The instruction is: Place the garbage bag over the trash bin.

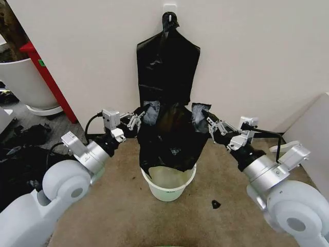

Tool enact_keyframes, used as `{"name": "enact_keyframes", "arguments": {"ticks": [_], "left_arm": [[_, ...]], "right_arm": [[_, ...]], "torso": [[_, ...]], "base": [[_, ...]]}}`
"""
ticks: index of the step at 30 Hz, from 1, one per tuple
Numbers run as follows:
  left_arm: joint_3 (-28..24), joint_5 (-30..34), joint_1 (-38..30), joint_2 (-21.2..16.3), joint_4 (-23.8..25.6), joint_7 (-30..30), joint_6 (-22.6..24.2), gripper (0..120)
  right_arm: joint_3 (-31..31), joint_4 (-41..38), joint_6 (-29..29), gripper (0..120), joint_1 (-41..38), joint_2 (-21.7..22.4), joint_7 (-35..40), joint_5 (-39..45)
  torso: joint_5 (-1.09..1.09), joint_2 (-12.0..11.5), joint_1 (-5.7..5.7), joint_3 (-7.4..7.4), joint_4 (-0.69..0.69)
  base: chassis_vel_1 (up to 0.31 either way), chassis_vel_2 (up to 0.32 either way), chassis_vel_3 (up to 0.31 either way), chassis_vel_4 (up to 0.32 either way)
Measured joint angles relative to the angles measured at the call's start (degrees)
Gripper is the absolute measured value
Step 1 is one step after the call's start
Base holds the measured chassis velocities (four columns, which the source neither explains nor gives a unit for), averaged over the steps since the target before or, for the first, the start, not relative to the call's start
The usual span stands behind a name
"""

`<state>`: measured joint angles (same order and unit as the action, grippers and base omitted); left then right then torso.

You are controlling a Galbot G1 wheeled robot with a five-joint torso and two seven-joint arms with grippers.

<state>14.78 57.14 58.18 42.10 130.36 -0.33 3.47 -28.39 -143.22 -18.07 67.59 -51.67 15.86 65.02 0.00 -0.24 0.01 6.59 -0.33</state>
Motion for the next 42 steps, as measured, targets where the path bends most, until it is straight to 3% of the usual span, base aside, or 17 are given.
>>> {"name": "enact_keyframes", "arguments": {"ticks": [5,16,21,25,30,42], "left_arm": [[-1.9,0.8,-2.9,1.2,0.7,-0.1,1.5,0],[-3.0,9.4,-13.1,-0.5,2.4,-1.2,3.8,0],[-6.7,11.8,-21.6,1.8,-0.3,-1.8,5.1,0],[-10.1,12.5,-24.0,3.6,-1.4,-2.4,5.6,0],[-10.7,9.7,-21.0,4.5,-3.3,-1.9,5.1,0],[-3.1,-0.5,2.4,5.3,-0.6,-0.6,0.0,0]], "right_arm": [[-2.7,0.0,1.3,0,-1.3,4.8,1.3,2.9],[-4.5,0.0,2.4,0,-3.8,7.9,3.3,6.2],[-5.8,0.0,2.4,0,-2.8,8.3,3.6,7.0],[-6.2,0.0,2.3,0,-1.9,8.2,4.0,7.2],[-5.2,0.0,1.7,0,-0.8,6.9,4.0,6.7],[-0.9,0.0,-1.3,0,3.4,-0.1,4.1,4.9]], "torso": [[0.00,0.0,0.00,0.00,-0.01],[0.01,0.0,0.00,0.00,0.00],[0.01,0.0,0.00,0.01,-0.01],[0.03,0.0,0.00,0.01,-0.03],[0.02,0.0,0.00,0.01,-0.02],[0.00,0.0,0.00,0.00,-0.01]], "base": [[0.000,0.000,0.000,0.000],[0.000,0.000,0.000,0.000],[0.000,0.000,0.000,0.000],[0.000,0.000,0.000,0.000],[0.000,0.000,0.000,0.000],[0.000,0.000,0.000,0.000]]}}
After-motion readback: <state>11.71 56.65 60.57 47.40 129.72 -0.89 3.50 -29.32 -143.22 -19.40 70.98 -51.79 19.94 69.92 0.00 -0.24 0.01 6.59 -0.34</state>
